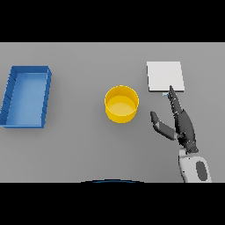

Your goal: Pick up the red beaker and tilt it to pour out 1 green nut into yellow bowl. Pick up the yellow bowl and place it on the metallic measuring scale.

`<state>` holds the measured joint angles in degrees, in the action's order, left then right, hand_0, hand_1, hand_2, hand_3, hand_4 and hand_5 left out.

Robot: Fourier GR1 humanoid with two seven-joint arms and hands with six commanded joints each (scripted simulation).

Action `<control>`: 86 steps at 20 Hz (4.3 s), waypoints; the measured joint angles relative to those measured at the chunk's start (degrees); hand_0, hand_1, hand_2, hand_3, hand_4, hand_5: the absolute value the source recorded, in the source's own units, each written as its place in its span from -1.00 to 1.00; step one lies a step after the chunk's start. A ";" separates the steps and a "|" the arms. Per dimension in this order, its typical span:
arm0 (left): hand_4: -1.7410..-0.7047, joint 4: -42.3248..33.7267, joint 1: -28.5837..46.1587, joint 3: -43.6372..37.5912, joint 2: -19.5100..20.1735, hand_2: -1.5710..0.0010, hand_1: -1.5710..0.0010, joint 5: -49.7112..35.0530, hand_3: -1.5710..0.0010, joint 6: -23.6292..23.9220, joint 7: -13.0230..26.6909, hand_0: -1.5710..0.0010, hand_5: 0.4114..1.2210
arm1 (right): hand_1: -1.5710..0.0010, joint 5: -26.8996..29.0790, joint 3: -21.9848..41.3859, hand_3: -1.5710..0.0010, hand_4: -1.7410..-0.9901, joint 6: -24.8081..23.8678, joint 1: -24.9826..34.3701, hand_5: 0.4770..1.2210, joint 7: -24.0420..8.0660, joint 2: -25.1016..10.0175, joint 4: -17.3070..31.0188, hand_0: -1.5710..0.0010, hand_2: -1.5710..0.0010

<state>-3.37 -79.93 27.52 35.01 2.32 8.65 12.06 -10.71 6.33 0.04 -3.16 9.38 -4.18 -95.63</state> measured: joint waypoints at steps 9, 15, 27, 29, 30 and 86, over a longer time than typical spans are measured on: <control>-1.00 -17.64 20.13 -3.32 1.70 -1.00 -1.00 -14.09 -0.75 7.92 5.72 -1.00 1.00 | 1.00 -2.40 0.74 1.00 0.43 -1.16 0.49 -0.39 0.87 0.08 1.68 1.00 1.00; -1.00 -42.07 36.44 0.03 5.69 -1.00 -1.00 -19.31 -0.76 16.92 16.01 -1.00 0.82 | 1.00 -2.25 0.82 1.00 0.50 -1.05 -0.02 -0.44 1.04 0.01 0.78 1.00 1.00; 0.85 -64.34 48.12 5.39 16.43 0.45 0.42 -28.69 0.54 3.78 17.00 0.35 -0.40 | 1.00 -1.63 0.34 1.00 0.58 -0.97 0.65 -0.45 0.31 -0.29 1.22 1.00 1.00; 0.91 -63.01 46.87 7.28 16.81 0.65 0.63 -25.93 0.70 2.59 17.79 0.58 -0.42 | 1.00 -1.18 0.12 1.00 0.58 -0.48 0.68 -0.43 -0.11 -0.69 1.19 1.00 1.00; 0.93 -61.87 46.35 7.68 16.00 0.72 0.71 -25.18 0.76 2.66 17.38 0.67 -0.42 | 1.00 -1.92 0.94 1.00 0.56 -0.65 0.12 -0.43 0.28 -0.28 0.19 1.00 1.00; 0.97 -61.77 47.60 4.46 15.21 1.00 1.00 -26.17 1.00 6.86 8.39 1.00 -0.30 | -0.81 -41.59 35.83 -0.51 -0.86 27.00 43.26 0.90 4.65 -16.54 29.73 -0.82 -0.58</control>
<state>-65.14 -32.33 31.98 50.21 -23.84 15.50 20.44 -52.30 42.16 27.04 40.10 14.03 -20.72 -65.90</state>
